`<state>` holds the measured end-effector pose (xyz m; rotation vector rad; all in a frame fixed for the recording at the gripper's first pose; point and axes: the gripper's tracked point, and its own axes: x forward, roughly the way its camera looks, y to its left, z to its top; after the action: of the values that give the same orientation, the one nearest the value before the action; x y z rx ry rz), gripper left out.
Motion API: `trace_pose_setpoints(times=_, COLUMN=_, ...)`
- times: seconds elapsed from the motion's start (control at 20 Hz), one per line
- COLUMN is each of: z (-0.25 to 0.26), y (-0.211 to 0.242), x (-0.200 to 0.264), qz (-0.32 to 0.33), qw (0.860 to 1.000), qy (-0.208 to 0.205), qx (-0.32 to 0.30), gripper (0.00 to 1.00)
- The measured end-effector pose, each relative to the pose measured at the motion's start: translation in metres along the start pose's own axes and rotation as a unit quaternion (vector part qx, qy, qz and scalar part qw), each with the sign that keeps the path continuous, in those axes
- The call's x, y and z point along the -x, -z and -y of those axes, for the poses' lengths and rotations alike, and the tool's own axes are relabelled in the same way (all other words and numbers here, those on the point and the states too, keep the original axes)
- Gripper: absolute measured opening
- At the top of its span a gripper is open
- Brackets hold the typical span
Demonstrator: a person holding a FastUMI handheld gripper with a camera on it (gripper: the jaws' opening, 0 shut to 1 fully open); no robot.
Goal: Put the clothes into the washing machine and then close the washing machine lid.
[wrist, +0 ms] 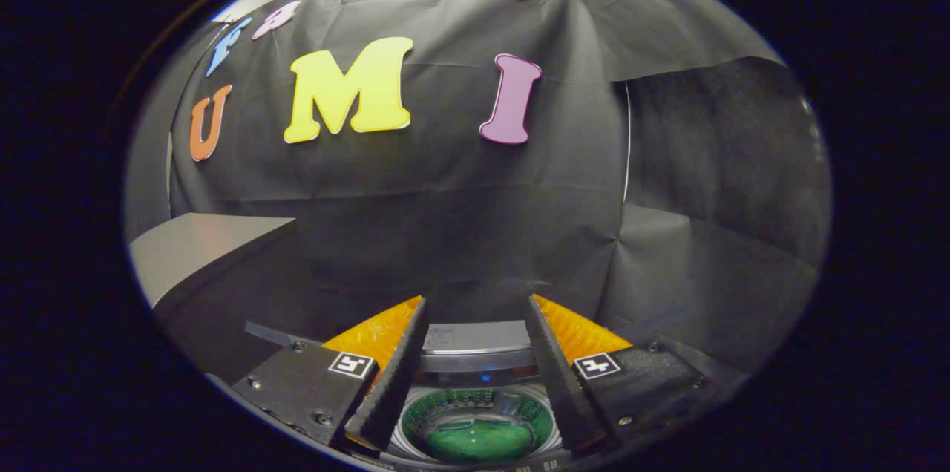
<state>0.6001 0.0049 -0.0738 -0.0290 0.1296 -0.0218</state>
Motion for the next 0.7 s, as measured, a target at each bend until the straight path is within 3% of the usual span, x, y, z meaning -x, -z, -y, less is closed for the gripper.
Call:
trace_pose_setpoints(times=0.25, z=-0.004, y=0.069, x=0.013, qz=-0.084, qw=0.996, qy=-0.008, qx=-0.015, gripper=0.85)
trace_pose_setpoints(times=0.7, z=-0.014, y=0.109, x=0.047, qz=-0.099, qw=0.994, qy=-0.032, qx=0.021, gripper=0.85)
